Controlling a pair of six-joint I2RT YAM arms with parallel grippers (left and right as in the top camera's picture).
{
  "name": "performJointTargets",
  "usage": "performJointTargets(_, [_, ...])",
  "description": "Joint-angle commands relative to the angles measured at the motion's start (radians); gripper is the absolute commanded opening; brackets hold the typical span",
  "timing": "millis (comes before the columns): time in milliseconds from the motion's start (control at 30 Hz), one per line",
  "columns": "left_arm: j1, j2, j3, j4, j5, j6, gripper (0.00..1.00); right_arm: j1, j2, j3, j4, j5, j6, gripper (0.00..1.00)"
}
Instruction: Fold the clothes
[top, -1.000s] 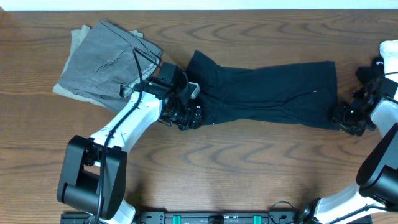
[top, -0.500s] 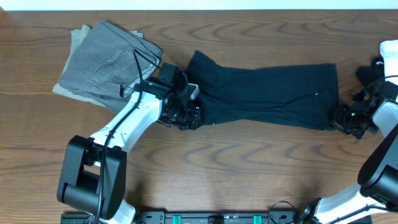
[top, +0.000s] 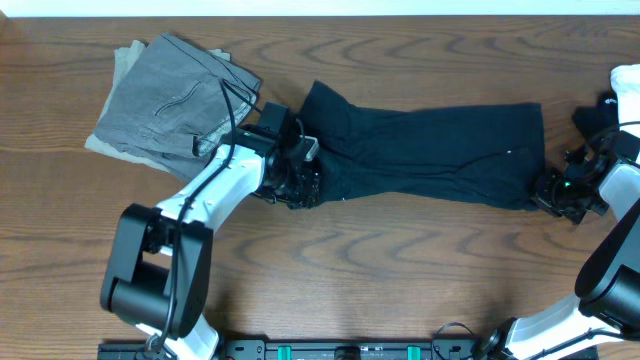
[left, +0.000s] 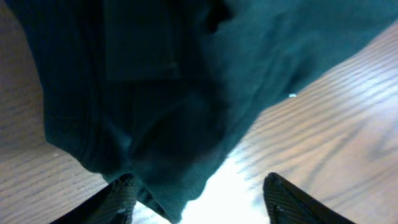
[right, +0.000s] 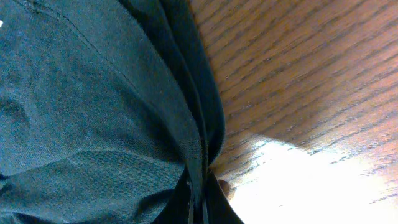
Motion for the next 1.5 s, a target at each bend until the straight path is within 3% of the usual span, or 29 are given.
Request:
performJointTargets(0, [0.003,0.041,-0.008,-0.001,-0.038,0.014,0.63,-0.010,0.002,-0.006,-0.004,-0.009,0.003,0.01])
performJointTargets(100, [0.003,0.069,-0.008,0.002,-0.031,0.014,0.48,-0.010,0.002,-0.006,-0.004,-0.008,0.003,0.01])
performJointTargets(233, [0.003,0.073,-0.008,0.016,0.000,0.014,0.14,-0.010,0.002,-0.006,-0.008,-0.008,0.003,0.01])
performJointTargets(400, [0.010,0.061,-0.006,0.010,-0.033,0.013,0.06,-0.012,0.002,-0.006,-0.033,0.077,0.033,0.01])
performJointTargets(533, [0.043,0.042,-0.006,-0.011,-0.077,-0.006,0.06,-0.037,0.002,-0.006,-0.068,0.207,0.089,0.01])
performJointTargets(867, [0.150,0.002,-0.005,-0.007,-0.072,-0.020,0.06,-0.064,0.002,-0.006,-0.078,0.206,0.087,0.01])
performJointTargets(1067, [0.146,0.002,-0.005,-0.007,-0.072,-0.020,0.06,-0.064,0.002,-0.006,-0.082,0.206,0.077,0.09])
performJointTargets(1133, [0.146,0.002,-0.005,-0.007,-0.072,-0.020,0.07,-0.064,0.002,-0.006,-0.085,0.205,0.077,0.21])
performJointTargets(1200, [0.146,0.002,-0.005,-0.008,-0.072,-0.020,0.17,-0.064,0.002,-0.004,-0.091,0.205,0.077,0.40])
performJointTargets(1267, [0.146,0.001,-0.005,-0.014,-0.072,-0.020,0.27,-0.064,-0.001,0.002,-0.104,0.195,0.080,0.47])
performJointTargets(1433, [0.149,-0.015,0.036,-0.090,-0.076,-0.019,0.43,-0.088,-0.046,0.055,-0.160,0.177,0.088,0.50])
performJointTargets(1467, [0.149,-0.028,0.055,-0.112,-0.076,-0.019,0.50,-0.095,-0.063,0.073,-0.168,0.154,0.086,0.50])
